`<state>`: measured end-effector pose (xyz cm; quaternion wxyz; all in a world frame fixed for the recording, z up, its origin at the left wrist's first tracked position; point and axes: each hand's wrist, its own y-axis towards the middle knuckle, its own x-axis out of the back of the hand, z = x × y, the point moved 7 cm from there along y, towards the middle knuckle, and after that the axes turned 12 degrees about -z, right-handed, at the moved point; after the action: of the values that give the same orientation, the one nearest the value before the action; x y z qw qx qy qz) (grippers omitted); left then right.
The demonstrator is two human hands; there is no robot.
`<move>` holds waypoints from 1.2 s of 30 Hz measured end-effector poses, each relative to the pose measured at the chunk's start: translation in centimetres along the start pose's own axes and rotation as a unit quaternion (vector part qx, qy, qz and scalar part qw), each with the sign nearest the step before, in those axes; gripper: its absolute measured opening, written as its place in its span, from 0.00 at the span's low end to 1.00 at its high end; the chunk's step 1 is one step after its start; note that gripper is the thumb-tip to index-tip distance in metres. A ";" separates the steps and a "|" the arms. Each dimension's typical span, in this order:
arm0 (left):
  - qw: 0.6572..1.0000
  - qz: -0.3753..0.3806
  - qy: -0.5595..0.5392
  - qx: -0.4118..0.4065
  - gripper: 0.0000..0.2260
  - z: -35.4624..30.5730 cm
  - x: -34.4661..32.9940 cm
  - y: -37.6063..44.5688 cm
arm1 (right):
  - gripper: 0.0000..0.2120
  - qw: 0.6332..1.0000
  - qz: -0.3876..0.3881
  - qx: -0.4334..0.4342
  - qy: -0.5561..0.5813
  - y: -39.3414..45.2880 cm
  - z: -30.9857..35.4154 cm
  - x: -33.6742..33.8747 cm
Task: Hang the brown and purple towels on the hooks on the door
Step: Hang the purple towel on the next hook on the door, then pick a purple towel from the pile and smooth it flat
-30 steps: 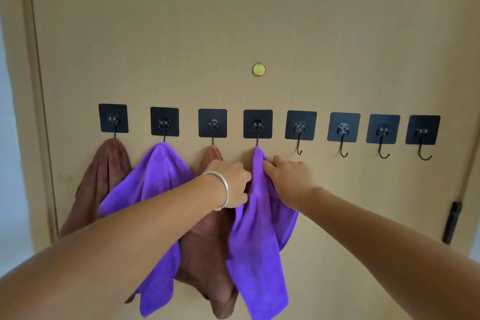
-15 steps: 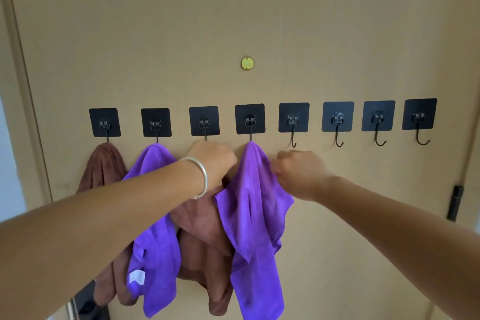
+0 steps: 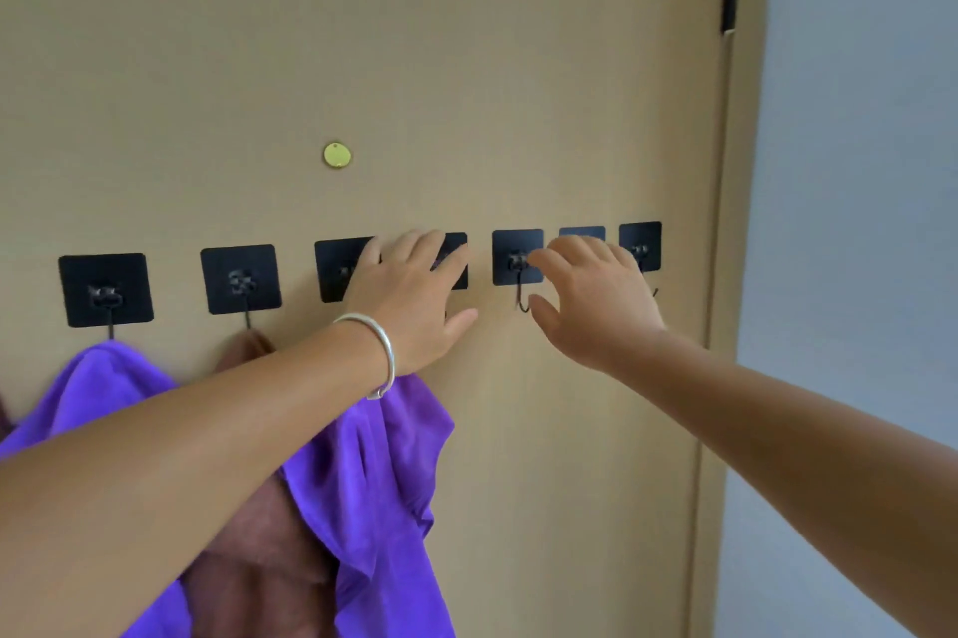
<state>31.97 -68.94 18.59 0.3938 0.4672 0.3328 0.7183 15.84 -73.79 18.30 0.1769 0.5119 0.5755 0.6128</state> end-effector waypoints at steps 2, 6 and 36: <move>1.000 0.000 -0.020 -0.018 0.31 -1.7 -0.8 1.1 | 0.22 0.998 0.022 -0.015 -0.049 -1.0 -2.0 1.0; 0.995 -0.027 -0.091 -0.040 0.31 -5.0 -1.1 4.0 | 0.23 0.989 0.041 -0.059 -0.131 -2.8 -5.4 4.7; 0.689 -0.153 -0.609 -0.362 0.32 -38.5 37.7 -8.7 | 0.26 0.648 0.173 -0.397 -0.627 -30.2 4.9 55.6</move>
<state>-11.25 -36.05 13.49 0.7531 0.5659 -0.1986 0.2706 -14.30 -18.08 14.21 0.5726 0.7448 -0.0701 0.3352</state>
